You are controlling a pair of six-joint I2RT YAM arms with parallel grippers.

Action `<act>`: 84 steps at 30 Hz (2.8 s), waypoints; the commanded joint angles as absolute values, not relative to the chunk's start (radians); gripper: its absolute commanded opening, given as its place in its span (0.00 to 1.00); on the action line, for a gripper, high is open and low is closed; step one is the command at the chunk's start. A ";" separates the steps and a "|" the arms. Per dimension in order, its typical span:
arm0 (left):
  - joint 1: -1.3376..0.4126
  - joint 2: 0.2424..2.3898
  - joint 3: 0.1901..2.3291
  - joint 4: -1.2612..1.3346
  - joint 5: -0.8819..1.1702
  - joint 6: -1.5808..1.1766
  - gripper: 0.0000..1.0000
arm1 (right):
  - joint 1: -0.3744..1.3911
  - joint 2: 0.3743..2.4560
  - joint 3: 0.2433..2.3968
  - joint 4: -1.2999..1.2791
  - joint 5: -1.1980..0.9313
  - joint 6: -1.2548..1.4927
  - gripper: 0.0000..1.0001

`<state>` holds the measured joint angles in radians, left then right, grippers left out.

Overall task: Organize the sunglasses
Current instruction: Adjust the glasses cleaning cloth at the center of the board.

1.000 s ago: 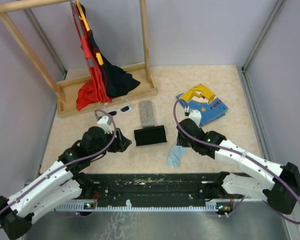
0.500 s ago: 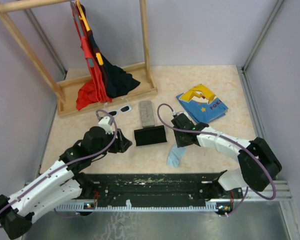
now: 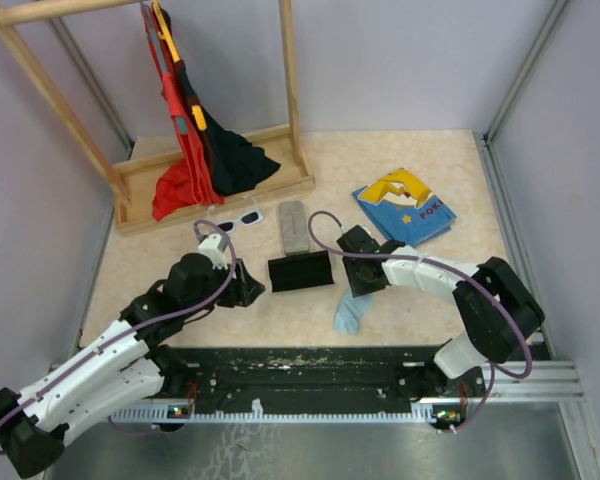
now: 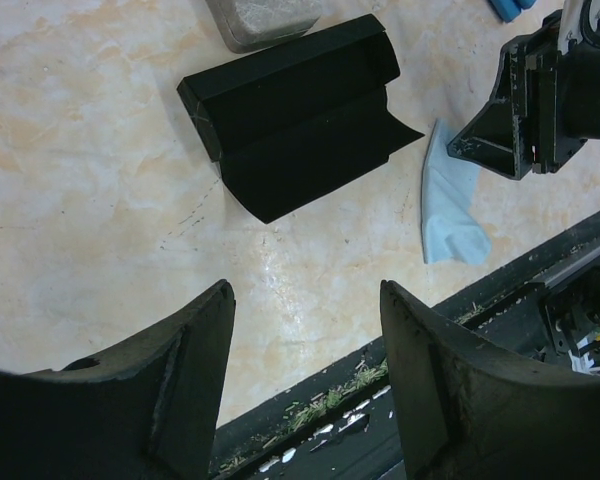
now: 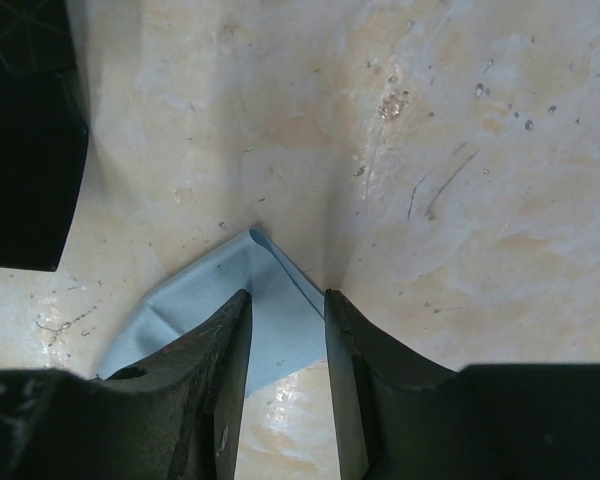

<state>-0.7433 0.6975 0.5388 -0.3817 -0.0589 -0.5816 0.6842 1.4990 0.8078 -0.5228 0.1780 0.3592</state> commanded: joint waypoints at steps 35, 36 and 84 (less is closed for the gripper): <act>-0.738 0.722 0.548 -0.321 -0.020 -0.576 0.65 | 0.699 1.129 0.968 -0.912 0.384 0.519 0.00; -0.738 0.722 0.548 -0.322 -0.019 -0.576 0.66 | 0.716 1.147 0.983 -0.923 0.375 0.518 0.00; -0.773 0.870 0.494 -0.159 0.057 -0.601 0.62 | 0.895 1.123 0.655 -0.696 0.580 0.967 0.34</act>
